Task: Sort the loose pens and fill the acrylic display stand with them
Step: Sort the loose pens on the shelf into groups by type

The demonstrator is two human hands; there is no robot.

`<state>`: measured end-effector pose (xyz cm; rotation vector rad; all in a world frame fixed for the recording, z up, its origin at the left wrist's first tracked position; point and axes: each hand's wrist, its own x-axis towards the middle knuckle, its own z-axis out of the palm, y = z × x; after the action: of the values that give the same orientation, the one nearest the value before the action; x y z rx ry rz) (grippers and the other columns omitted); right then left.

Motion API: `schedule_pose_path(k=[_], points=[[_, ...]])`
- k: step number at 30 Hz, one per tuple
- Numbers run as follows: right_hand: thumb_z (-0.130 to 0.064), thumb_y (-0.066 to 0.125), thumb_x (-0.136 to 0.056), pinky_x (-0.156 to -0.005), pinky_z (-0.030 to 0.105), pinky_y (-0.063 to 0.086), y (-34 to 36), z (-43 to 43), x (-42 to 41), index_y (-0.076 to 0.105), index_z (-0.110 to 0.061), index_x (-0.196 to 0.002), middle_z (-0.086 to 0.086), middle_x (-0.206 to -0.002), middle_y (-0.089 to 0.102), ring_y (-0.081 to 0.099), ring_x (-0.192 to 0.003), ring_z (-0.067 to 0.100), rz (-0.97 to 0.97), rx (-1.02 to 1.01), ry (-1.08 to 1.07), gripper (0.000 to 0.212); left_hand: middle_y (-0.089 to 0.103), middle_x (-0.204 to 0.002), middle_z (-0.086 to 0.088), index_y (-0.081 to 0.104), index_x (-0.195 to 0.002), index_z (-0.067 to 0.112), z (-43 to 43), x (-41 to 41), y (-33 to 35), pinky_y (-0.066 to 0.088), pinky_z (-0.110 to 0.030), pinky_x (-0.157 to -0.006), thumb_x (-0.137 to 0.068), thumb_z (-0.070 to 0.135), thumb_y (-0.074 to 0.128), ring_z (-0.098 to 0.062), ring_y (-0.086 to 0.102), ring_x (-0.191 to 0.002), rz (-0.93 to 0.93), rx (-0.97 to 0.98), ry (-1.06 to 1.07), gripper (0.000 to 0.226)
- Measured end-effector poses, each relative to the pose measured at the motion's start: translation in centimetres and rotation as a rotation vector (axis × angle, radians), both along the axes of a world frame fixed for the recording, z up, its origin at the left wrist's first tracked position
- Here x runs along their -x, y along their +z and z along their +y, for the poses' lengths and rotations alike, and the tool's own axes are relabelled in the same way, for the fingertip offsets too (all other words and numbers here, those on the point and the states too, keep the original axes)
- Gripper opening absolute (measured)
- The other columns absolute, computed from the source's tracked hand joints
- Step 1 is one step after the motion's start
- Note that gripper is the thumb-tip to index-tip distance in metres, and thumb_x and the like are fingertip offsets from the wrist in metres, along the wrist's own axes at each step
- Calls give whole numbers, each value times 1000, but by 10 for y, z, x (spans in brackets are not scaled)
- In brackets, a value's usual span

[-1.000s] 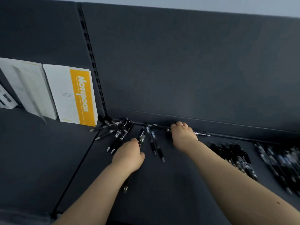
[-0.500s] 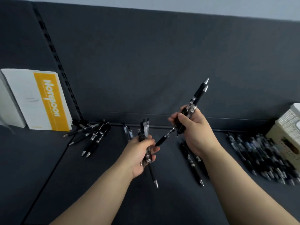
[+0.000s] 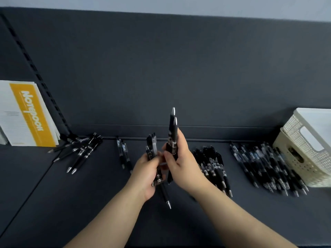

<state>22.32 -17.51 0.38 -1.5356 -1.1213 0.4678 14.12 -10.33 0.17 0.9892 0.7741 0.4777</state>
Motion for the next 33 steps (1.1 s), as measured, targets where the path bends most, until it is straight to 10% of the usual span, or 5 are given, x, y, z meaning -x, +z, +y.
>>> schedule_pose_path(k=[4,10,16,28,33], points=[[-2,47,-93,-72,21,52,-16,4,6,1,-41,-145,-23,-88,62,62,-78,5,158,14,-25,80,74,-79,0,67,-104,17,-6,6,-3,45,-27,-55,-95,9,49,-12,66,-64,-4,10,31,22],[-6,49,-94,-69,47,57,-12,2,6,56,-22,-105,1,-89,69,69,-76,17,494,83,-77,21,74,-95,-6,65,-104,17,-5,10,-12,48,-30,-58,-93,14,56,-20,70,-82,103,-74,45,15],[-9,49,-95,-78,19,50,-9,-7,-9,52,-24,-99,9,-91,65,63,-79,3,416,-152,-195,16,63,-75,0,59,-91,18,-8,5,-17,42,-28,-53,-90,5,54,-15,57,-67,146,-122,120,14],[-13,48,-95,-81,29,52,-14,-27,-21,54,-39,-92,-2,-86,70,65,-84,20,211,-150,-114,27,55,-67,-3,56,-96,14,-18,-11,-28,41,-26,-46,-91,4,52,-14,52,-54,84,10,223,12],[-17,49,-96,-76,9,42,16,-37,-65,54,-32,-91,-11,-89,70,60,-83,4,8,-166,-172,17,54,-68,-3,57,-96,15,-22,-18,-32,43,-25,-47,-91,4,53,-14,53,-56,106,3,165,13]])
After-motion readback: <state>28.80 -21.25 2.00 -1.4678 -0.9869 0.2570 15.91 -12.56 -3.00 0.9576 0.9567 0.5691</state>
